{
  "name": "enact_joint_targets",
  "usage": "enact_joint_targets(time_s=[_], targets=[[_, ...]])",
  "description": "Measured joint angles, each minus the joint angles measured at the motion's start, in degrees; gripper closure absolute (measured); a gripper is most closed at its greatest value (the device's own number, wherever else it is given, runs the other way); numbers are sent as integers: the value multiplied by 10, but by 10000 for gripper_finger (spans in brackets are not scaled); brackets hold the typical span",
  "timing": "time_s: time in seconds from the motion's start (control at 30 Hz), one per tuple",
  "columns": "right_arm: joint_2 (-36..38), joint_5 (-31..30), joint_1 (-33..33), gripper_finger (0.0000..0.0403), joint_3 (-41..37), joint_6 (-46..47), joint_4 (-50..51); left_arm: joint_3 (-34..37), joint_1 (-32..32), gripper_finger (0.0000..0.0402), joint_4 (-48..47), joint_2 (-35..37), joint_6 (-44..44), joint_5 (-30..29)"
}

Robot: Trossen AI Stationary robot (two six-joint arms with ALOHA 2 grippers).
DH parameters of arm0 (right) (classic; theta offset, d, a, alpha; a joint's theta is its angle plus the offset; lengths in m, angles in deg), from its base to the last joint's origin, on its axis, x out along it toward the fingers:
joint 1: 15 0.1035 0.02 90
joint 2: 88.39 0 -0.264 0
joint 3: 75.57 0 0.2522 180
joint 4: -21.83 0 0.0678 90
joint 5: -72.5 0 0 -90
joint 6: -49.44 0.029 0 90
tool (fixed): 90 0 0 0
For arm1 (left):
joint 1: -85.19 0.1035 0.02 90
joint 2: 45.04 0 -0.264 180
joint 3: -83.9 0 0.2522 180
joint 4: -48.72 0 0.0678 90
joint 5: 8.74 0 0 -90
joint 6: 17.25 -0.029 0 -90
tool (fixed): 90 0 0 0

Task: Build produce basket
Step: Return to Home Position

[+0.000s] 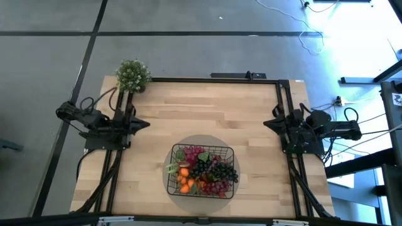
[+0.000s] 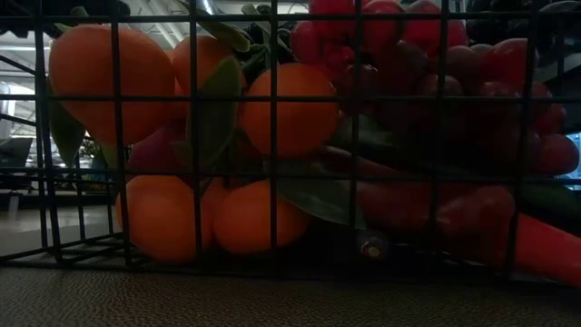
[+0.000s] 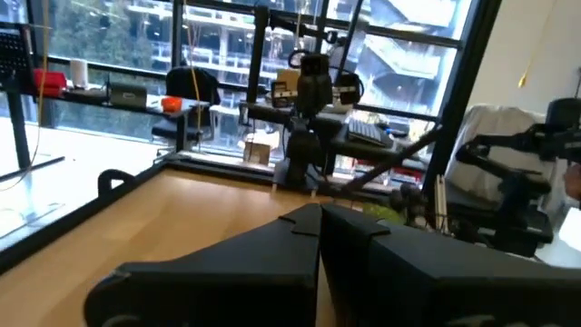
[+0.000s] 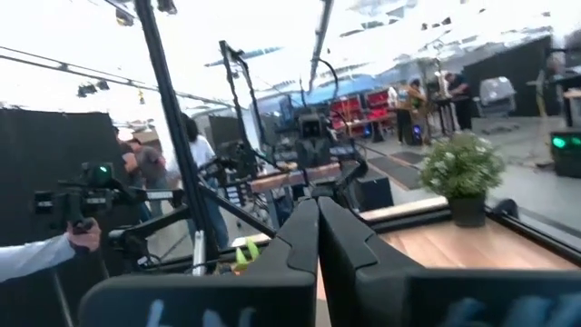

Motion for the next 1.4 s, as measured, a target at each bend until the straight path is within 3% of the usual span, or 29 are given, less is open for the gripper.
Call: enact_joint_targets(time_s=[0.47,0.83,1.1,1.4], targets=[[0,30,0,403,-90,-20,-84,139,0,402,161,0,0,22],[-1,51,0,403,-114,-91,-80,140,0,402,148,0,-48,27],[-1,51,0,403,-114,-99,-48,140,0,401,148,0,-51,27],[-1,47,0,403,-114,-122,-30,140,0,401,135,0,-115,26]])
